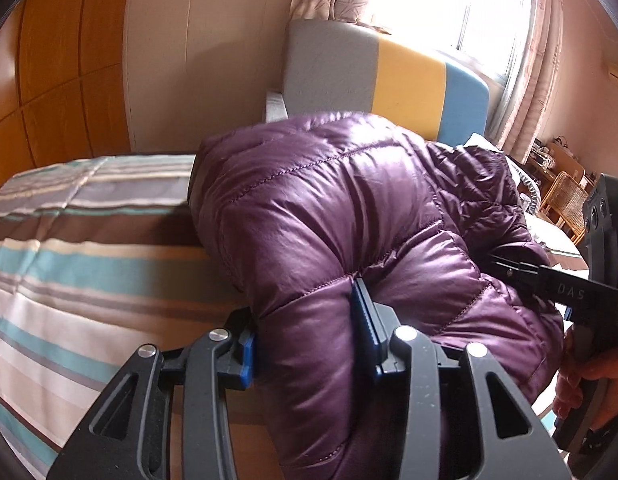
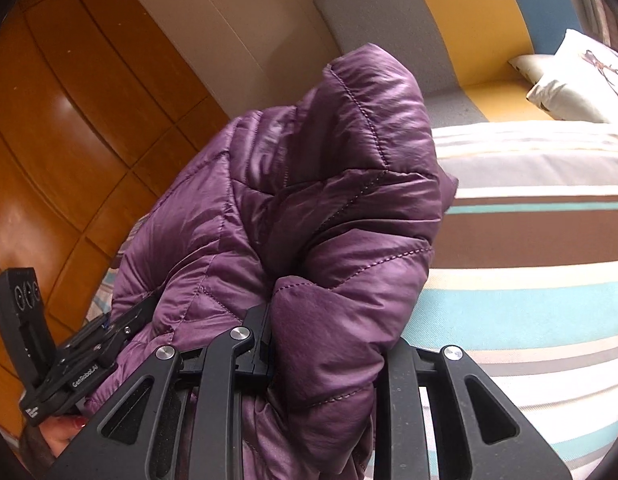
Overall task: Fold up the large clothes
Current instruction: 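Grasp the jacket side with the right gripper and tuck it under the bundle while the left gripper holds it, then open the right gripper and pull both grippers back from the bundle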
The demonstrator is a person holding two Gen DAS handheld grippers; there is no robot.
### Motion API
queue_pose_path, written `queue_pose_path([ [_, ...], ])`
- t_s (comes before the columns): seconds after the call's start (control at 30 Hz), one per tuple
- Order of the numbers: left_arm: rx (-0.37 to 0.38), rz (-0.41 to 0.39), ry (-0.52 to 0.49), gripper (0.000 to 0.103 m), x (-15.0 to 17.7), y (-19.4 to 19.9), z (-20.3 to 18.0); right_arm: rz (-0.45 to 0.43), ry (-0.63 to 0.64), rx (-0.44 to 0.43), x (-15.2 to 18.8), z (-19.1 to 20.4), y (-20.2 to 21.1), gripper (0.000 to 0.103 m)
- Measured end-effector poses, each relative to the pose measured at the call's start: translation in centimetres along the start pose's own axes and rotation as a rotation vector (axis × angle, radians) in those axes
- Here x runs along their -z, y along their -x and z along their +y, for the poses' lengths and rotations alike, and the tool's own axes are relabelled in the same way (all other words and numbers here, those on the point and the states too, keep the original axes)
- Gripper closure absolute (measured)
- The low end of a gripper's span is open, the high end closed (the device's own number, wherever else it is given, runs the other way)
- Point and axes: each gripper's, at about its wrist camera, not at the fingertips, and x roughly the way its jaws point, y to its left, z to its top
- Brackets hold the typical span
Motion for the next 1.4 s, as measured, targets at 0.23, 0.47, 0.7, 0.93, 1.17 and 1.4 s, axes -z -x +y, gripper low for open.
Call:
queue_pose_path([
  [0.23,-0.018,-0.011,0.025,0.053,1.2,-1.0,-0.5,0.005,-0.049,-0.007,1.4,-2.3,-0.9,0.072],
  [0.47,-0.068,-0.015,0.034,0.046,2.1,0.9,-1.3,-0.011,-0.069,0.010,1.7,-1.7,1.3,0.064],
  [0.7,-0.069,-0.028,0.052,0.042,3.5,4.3,-1.6,-0.044,-0.059,0.047,2.4,-0.8,4.8,0.064],
  [0.93,-0.101,-0.033,-0.009,0.041,5.1,5.7,-3.0,-0.059,-0.032,0.104,4.0,0.9,6.3,0.064],
  [1.17,-0.186,0.023,-0.076,0.037,5.7,3.3,-3.7,0.017,0.063,0.221,4.6,1.1,2.1,0.064],
  [1.4,-0.186,0.044,-0.020,0.036,5.5,4.1,-3.7,0.013,0.065,0.253,4.7,2.3,2.8,0.064],
])
